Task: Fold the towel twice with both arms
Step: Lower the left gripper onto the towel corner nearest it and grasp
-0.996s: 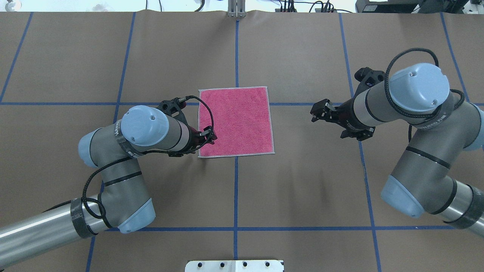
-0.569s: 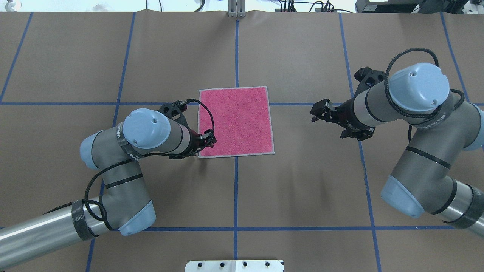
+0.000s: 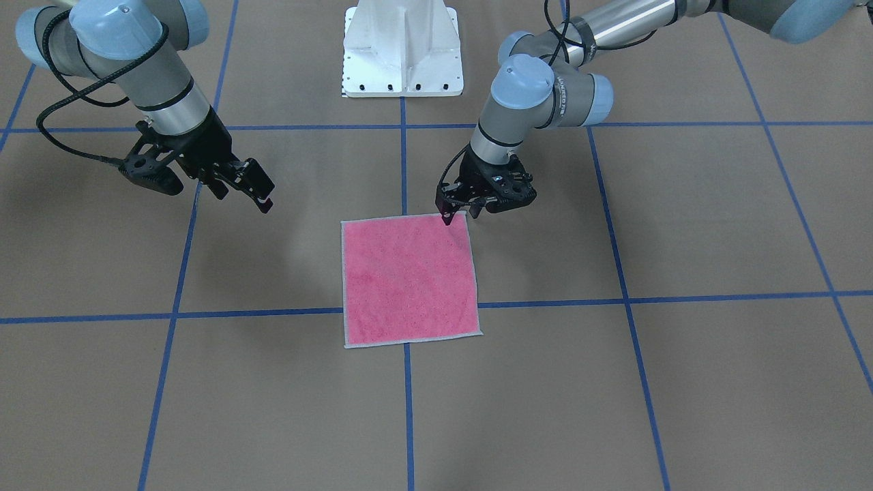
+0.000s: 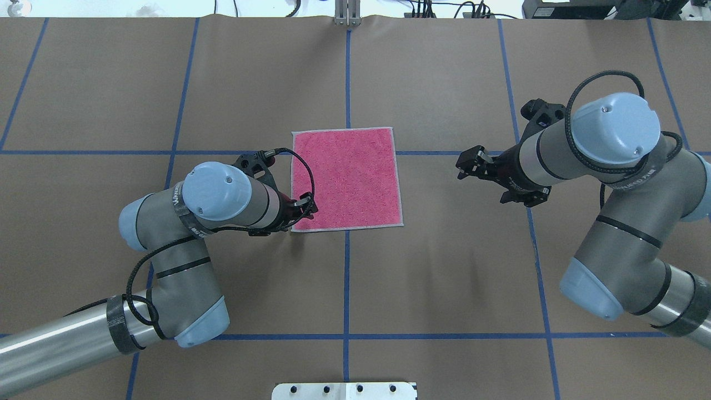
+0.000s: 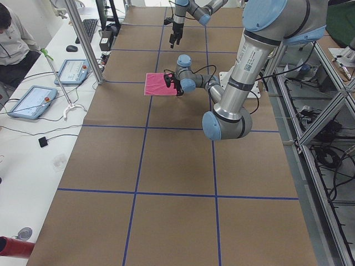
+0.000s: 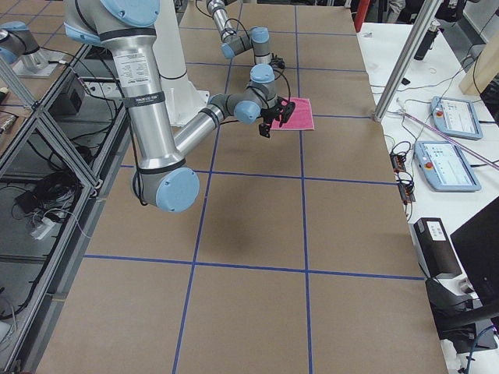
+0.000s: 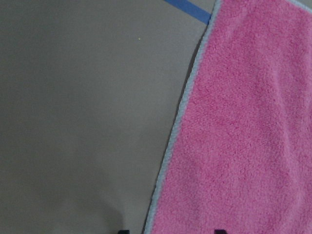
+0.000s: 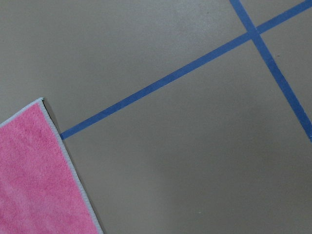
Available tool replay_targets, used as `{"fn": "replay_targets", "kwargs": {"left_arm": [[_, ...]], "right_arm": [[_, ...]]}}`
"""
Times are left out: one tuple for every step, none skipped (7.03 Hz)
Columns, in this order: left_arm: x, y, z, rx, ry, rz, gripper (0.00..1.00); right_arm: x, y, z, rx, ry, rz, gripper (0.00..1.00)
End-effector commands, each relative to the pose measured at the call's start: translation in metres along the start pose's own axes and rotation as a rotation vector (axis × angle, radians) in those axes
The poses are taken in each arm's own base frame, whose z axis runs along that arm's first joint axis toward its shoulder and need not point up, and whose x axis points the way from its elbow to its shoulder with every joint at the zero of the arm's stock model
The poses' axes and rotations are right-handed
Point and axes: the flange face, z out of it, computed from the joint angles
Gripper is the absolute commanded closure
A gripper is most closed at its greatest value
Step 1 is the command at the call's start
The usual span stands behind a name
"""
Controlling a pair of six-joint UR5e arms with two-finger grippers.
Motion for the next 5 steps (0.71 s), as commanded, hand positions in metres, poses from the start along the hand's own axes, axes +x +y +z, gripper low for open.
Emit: {"fn": "replay_targets", "kwargs": {"left_arm": [[-0.0007,0.0038,0.0017,-0.004,-0.002,0.001,0.34],[-0.0002,0.0038,0.0020,-0.004,-0.002,0.001,0.40],[0.0002,0.0050,0.0017,-0.005,-0.001,0.002,0.41],[0.0012,0.0052,0.0013,-0.005,0.001,0.003,0.49],[0.0002,0.0050,0.0017,-0.005,-0.001,0.002,0.57]], "right_arm": [[0.0000,0.0000,0.0000,0.000,0.000,0.000,0.00],[0.0000,0.0000,0.0000,0.000,0.000,0.000,0.00],[0.0000,0.0000,0.0000,0.000,0.000,0.000,0.00],[0.0000,0.0000,0.0000,0.000,0.000,-0.002,0.00],[0.0000,0.0000,0.0000,0.000,0.000,-0.002,0.00]]}}
